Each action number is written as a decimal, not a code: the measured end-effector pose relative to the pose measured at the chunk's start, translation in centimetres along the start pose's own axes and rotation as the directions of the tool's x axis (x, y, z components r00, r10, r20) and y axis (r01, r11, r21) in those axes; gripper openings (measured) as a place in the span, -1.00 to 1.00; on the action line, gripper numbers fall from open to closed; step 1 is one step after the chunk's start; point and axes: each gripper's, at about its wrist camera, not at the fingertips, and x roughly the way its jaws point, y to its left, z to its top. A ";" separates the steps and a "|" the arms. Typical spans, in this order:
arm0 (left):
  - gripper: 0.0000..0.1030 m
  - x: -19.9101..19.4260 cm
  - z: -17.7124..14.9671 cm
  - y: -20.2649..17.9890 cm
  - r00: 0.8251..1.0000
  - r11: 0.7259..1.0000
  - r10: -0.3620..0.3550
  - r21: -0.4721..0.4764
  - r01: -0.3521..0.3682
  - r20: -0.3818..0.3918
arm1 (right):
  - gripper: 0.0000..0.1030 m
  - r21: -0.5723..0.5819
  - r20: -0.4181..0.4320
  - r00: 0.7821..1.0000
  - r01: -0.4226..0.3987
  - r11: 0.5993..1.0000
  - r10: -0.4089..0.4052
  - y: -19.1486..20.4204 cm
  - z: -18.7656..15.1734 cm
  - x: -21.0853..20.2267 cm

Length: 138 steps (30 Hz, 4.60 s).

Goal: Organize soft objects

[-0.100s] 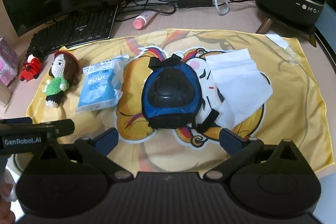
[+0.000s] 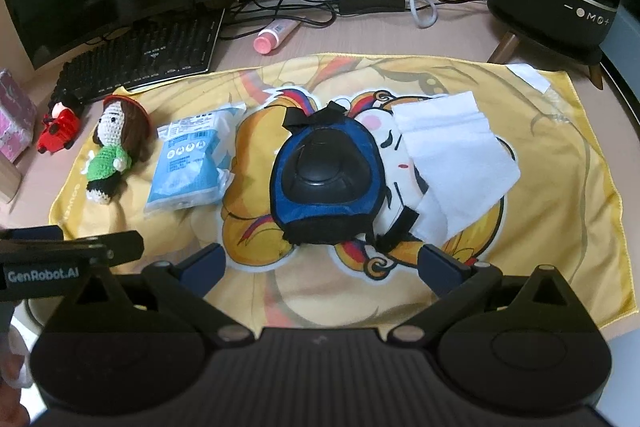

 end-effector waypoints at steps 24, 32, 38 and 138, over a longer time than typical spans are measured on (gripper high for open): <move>1.00 -0.1 0.6 0.8 1.000 1.000 0.019 0.019 -0.019 0.005 | 1.00 0.029 -0.015 1.000 0.016 0.999 -0.016 0.3 0.2 0.4; 1.00 0.5 0.8 0.8 1.000 1.000 0.017 0.017 -0.017 -0.013 | 1.00 0.041 -0.015 1.000 0.025 0.999 -0.024 0.1 0.5 0.6; 1.00 1.1 1.2 0.7 0.999 1.000 0.017 0.022 -0.016 -0.029 | 1.00 0.048 -0.027 0.999 0.030 0.998 -0.028 -0.2 0.6 1.1; 0.81 7.7 3.7 2.1 0.950 0.952 -0.303 0.028 0.306 -0.070 | -0.89 -0.239 -0.038 0.941 -0.336 0.911 0.337 0.9 9.0 9.3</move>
